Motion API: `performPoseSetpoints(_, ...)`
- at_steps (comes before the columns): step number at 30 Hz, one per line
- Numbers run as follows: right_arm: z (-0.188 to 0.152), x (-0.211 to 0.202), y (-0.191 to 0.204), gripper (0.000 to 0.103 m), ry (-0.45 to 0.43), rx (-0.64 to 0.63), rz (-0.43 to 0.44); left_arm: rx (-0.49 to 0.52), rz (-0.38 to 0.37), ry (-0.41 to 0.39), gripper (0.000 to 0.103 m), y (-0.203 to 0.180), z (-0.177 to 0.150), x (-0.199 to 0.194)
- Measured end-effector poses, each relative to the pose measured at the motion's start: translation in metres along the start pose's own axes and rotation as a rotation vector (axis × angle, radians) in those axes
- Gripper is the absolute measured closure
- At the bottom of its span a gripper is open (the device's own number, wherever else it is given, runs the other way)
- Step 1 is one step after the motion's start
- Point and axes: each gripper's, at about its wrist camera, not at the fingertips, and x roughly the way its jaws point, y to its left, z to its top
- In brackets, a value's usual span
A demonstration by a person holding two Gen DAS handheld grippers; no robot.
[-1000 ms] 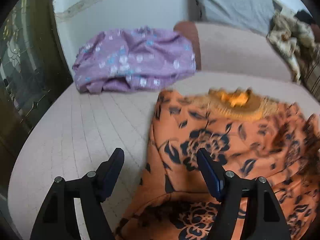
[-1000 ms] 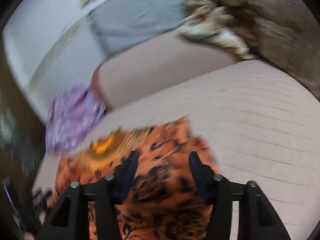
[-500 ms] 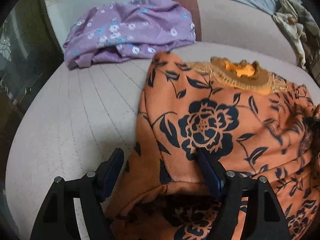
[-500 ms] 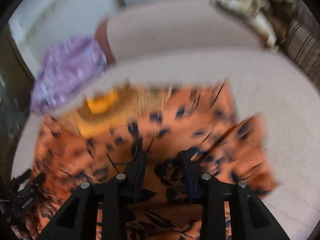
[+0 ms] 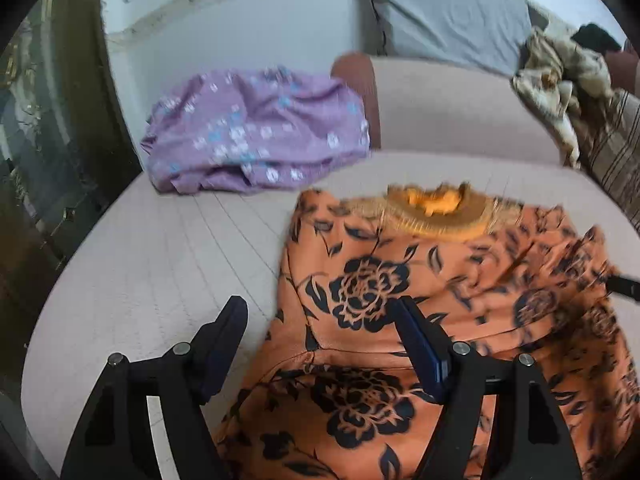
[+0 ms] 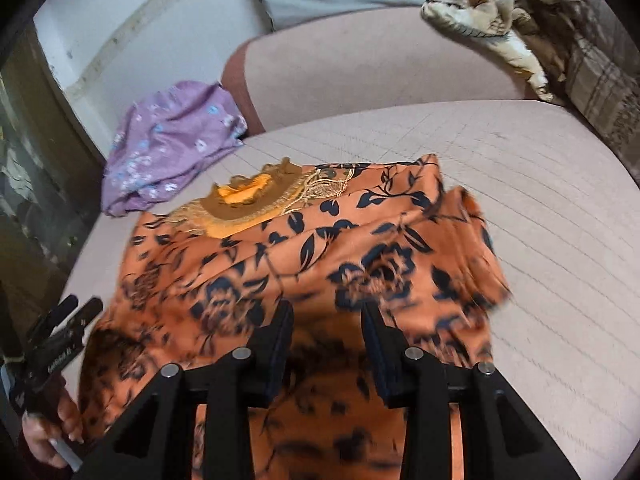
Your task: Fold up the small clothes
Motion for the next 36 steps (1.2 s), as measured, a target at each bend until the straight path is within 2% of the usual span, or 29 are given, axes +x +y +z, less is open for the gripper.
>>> performPoseSetpoints(4, -0.016, -0.033, 0.003, 0.064, -0.027, -0.014, 0.022, -0.051, 0.003, -0.035, 0.026, 0.000, -0.006, -0.036)
performPoseSetpoints(6, -0.026, -0.051, 0.002, 0.053, -0.041, -0.016, 0.035, -0.065, 0.002, -0.027, 0.026, -0.001, -0.011, -0.048)
performPoseSetpoints(7, -0.031, -0.061, 0.002, 0.045, -0.052, -0.012, 0.045, -0.069, 0.000, -0.023, 0.026, -0.002, -0.015, -0.056)
performPoseSetpoints(13, -0.061, -0.098, 0.011, 0.044, -0.091, -0.029, 0.085, -0.049, 0.015, 0.003, 0.026, -0.009, -0.039, -0.093)
performPoseSetpoints(20, -0.091, -0.111, 0.009, 0.044, -0.078, -0.004, 0.119, -0.015, 0.017, 0.008, 0.026, -0.015, -0.054, -0.114)
performPoseSetpoints(26, -0.103, -0.117, -0.001, 0.044, -0.070, 0.026, 0.130, 0.000, 0.022, 0.008, 0.026, -0.018, -0.058, -0.120)
performPoseSetpoints(31, -0.108, -0.124, -0.019, 0.044, -0.043, 0.060, 0.131, -0.003, 0.014, 0.079, 0.026, -0.004, -0.079, -0.112)
performPoseSetpoints(36, -0.116, -0.121, -0.058, 0.043, 0.012, 0.166, 0.104, -0.079, 0.057, 0.226, 0.026, 0.041, -0.119, -0.094)
